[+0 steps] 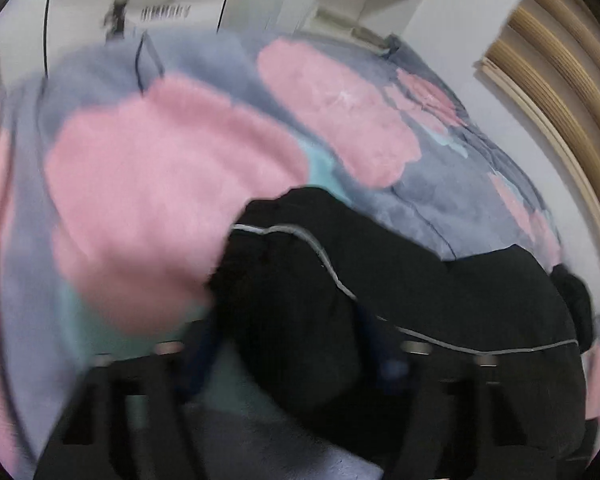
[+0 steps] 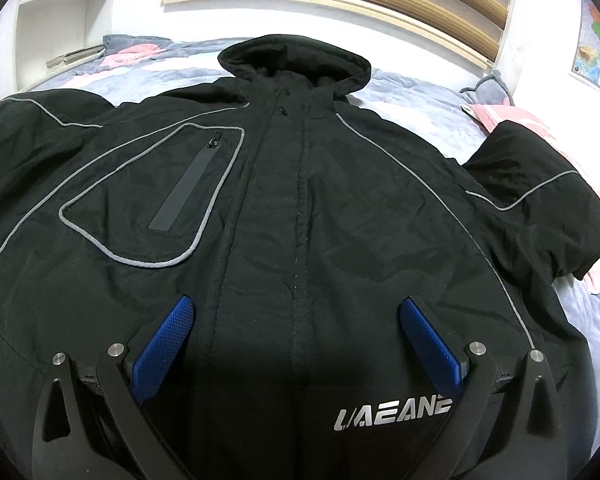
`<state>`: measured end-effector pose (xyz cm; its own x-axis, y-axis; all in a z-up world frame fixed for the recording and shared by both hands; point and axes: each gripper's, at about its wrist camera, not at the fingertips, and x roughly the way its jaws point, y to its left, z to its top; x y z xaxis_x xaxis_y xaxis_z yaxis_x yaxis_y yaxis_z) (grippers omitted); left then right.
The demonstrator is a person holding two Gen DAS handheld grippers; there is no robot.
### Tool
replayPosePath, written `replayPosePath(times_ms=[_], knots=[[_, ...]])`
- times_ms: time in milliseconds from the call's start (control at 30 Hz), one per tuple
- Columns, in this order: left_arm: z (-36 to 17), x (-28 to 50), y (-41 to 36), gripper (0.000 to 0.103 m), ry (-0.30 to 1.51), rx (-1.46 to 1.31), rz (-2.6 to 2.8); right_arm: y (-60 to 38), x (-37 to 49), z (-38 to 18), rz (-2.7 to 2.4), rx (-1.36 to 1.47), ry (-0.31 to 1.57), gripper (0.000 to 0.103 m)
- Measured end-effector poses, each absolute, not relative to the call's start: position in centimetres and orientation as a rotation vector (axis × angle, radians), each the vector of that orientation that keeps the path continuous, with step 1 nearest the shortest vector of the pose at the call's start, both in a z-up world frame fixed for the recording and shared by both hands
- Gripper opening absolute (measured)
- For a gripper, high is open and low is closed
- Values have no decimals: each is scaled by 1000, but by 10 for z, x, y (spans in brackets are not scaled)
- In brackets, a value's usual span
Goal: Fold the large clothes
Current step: 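Grasp the black jacket's sleeve cuff with the left gripper, then carry the sleeve cuff across the jacket body with the left gripper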
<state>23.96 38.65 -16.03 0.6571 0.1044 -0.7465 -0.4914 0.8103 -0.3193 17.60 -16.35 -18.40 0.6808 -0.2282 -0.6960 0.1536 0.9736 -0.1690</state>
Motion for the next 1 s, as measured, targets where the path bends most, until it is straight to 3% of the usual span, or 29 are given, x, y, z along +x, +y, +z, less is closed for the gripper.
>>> replayPosePath(times_ms=[33,67,167,267,333,433,600,733,867,1000], knots=[[-153,235,385,36,759,-523,348,-163,176,-184,-214,-100,794,103],[-144,230,387,32,720,-517,344,-163,176,-184,-214,-101,796,103],[-124,219,405,29,645,-510,405,-163,176,-185,-213,-101,797,103],[-134,237,420,26,739,-503,417,-164,176,-185,-212,-102,798,103],[-139,243,412,24,769,-440,424,-165,176,-186,-210,-101,800,103],[-122,228,382,21,671,-365,325,-165,176,-186,-210,-100,800,103],[-51,199,293,20,478,-238,42,-166,176,-187,-207,-98,799,103],[-21,199,206,20,435,-128,-193,-167,175,-187,-203,-90,799,103],[-37,221,118,20,498,-58,-350,-168,176,-187,-196,-82,799,103],[-95,269,51,20,717,-58,-434,-170,175,-187,-187,-71,798,103]])
